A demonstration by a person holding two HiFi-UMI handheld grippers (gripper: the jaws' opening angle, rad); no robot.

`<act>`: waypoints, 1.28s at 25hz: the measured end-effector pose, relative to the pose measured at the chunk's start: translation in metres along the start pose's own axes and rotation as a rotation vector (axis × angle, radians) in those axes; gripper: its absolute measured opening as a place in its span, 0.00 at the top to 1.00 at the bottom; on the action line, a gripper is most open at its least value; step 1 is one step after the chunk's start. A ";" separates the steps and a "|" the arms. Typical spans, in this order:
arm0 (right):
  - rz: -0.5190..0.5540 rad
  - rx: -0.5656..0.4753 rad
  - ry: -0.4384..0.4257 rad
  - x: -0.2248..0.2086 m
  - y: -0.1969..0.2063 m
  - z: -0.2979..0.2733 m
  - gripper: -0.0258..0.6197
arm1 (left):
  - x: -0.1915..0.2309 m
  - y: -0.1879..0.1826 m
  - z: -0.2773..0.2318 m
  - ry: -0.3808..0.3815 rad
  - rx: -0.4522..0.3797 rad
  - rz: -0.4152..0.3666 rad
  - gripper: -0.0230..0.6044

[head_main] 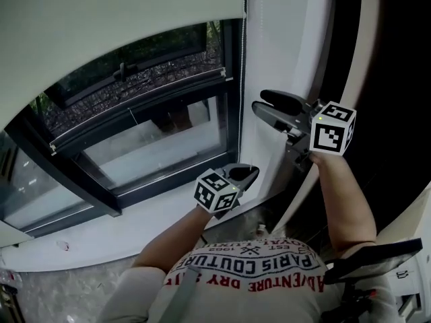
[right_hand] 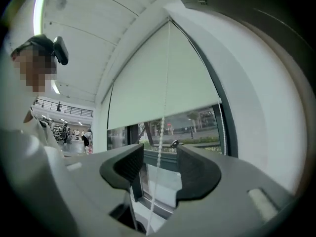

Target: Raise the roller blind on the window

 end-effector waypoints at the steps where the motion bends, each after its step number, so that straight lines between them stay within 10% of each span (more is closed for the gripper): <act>1: 0.013 -0.005 0.003 0.001 -0.008 -0.005 0.65 | -0.001 0.000 0.000 0.002 0.002 0.000 0.96; 6: 0.035 -0.012 0.026 0.005 -0.026 -0.013 0.92 | -0.006 0.002 0.003 0.011 0.004 -0.006 0.96; 32: 0.187 -0.059 0.166 -0.019 -0.019 0.007 0.94 | 0.027 -0.020 0.002 -0.065 -0.064 -0.018 0.90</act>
Point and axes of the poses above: the fingertips, and each gripper's own axes: z backward along the fingers, x to its left, y out of its underside, the point moved 2 cm from there along z, backward along the fingers, and after that the axes turned 9 degrees about y, right-handed, at the moved point
